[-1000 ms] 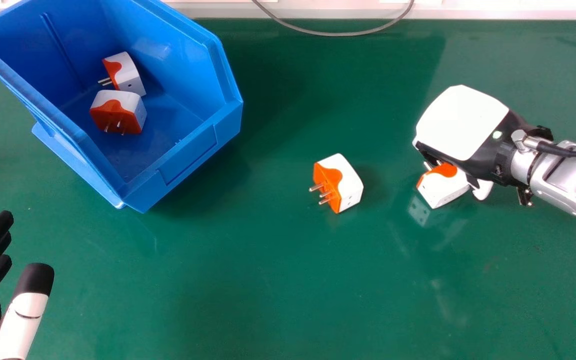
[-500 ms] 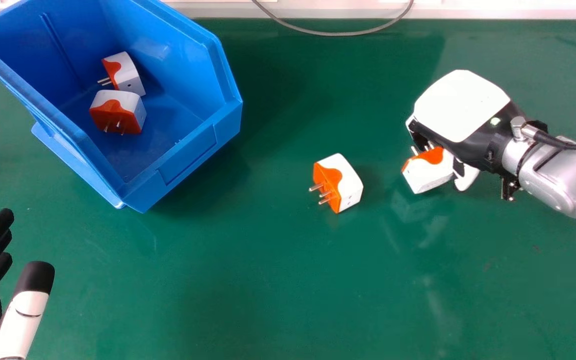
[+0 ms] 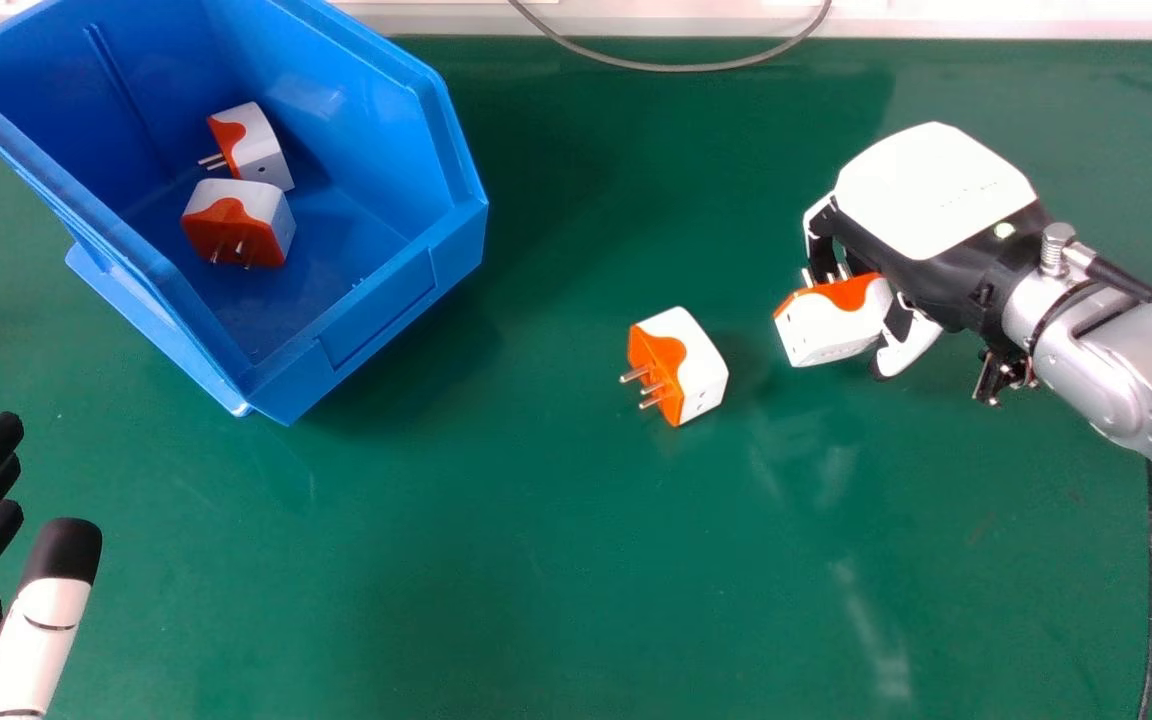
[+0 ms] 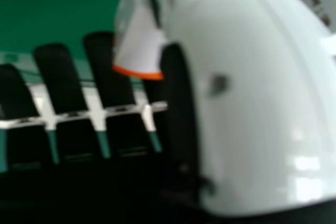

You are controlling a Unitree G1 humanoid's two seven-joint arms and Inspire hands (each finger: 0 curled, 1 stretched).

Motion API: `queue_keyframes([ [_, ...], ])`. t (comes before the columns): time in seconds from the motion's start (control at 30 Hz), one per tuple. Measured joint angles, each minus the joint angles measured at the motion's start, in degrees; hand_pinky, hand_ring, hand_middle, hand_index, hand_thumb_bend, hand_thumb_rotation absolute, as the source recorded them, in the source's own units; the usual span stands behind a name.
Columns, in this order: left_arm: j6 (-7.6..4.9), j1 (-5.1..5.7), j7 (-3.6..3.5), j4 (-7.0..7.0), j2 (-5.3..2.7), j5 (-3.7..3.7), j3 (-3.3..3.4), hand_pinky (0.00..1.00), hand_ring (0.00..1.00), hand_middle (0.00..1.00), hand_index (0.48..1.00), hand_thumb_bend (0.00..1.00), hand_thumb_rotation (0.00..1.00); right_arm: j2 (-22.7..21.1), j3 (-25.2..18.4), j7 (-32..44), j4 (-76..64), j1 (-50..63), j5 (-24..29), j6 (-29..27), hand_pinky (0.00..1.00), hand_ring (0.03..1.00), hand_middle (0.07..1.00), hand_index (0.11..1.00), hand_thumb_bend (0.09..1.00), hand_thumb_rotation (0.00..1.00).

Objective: Pick all objects and put in blue box

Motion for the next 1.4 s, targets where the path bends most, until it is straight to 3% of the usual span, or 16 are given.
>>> queue_keyframes([
  [0.33, 0.00, -0.26, -0.05, 0.41, 0.40, 0.01, 0.22, 0.98, 0.97, 0.96, 0.952, 0.69, 0.76, -1.02, -2.94, 0.76, -3.01, 1.75, 0.70, -0.92, 0.40, 0.462, 0.472, 0.486, 0.500, 0.00],
  [0.77, 0.73, -1.29, 0.05, 0.57, 0.60, 0.10, 0.44, 0.98, 0.97, 0.96, 0.954, 0.68, 0.76, -1.24, -12.48, 12.01, -24.04, 8.19, 10.68, 2.06, 0.39, 0.480, 0.499, 0.466, 0.498, 0.00],
  [1.03, 0.99, -2.38, 0.09, 1.01, 0.60, 0.57, 0.43, 0.97, 0.97, 0.96, 0.951, 0.68, 0.75, 3.01, -12.99, 14.57, -29.61, 7.96, 11.79, 1.12, 0.38, 0.479, 0.509, 0.476, 0.496, 0.00],
  [1.23, 1.13, -2.88, 0.19, 1.06, 0.51, 1.14, 0.32, 0.97, 0.97, 0.96, 0.949, 0.68, 0.75, 8.66, -12.37, 15.79, -29.27, 5.07, 11.68, 1.09, 0.38, 0.480, 0.512, 0.485, 0.495, 0.00],
  [1.4, 1.17, -3.38, 0.36, 1.06, 0.30, 1.18, -0.12, 0.97, 0.96, 0.96, 0.947, 0.68, 0.74, 14.00, -10.62, 15.33, -26.53, 0.20, 10.61, 1.13, 0.36, 0.474, 0.511, 0.524, 0.492, 0.00],
])
